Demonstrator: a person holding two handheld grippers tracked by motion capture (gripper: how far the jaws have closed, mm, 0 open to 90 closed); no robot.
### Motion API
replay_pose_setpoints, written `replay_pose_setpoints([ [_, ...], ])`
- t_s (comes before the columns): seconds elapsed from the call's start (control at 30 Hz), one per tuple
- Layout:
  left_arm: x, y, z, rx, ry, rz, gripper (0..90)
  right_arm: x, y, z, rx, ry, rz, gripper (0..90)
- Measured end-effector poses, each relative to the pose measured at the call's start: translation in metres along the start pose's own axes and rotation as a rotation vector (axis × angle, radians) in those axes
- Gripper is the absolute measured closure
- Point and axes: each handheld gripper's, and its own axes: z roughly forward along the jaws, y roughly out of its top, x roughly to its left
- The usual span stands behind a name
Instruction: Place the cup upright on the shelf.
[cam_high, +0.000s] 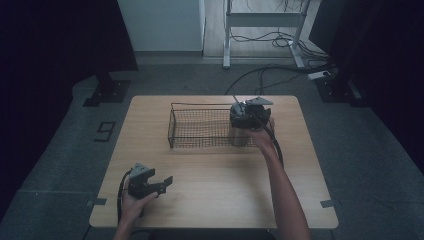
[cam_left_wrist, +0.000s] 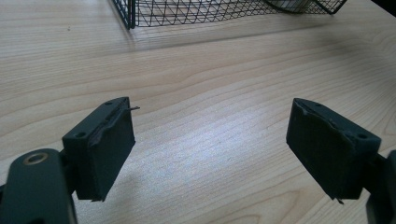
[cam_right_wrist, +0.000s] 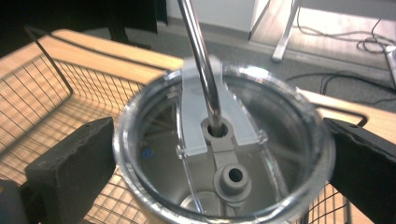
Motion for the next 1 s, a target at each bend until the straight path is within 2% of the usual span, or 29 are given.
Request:
replay_pose_setpoints([
  [0.43, 0.0, 0.0, -0.002, -0.006, 0.002, -0.001, 15.4, -0.003, 0.0, -0.036, -0.06, -0.006, -0.004, 0.0],
  [0.73, -0.001, 0.0, -0.001, -0.003, 0.005, 0.003, 15.4, -0.005, -0.014, -0.061, -0.074, 0.011, -0.019, 0.4],
  [1.0, -0.001, 0.0, -0.002, -0.002, 0.009, 0.005, 15.4, -0.005, -0.039, -0.079, -0.081, 0.041, -0.016, 2.5],
])
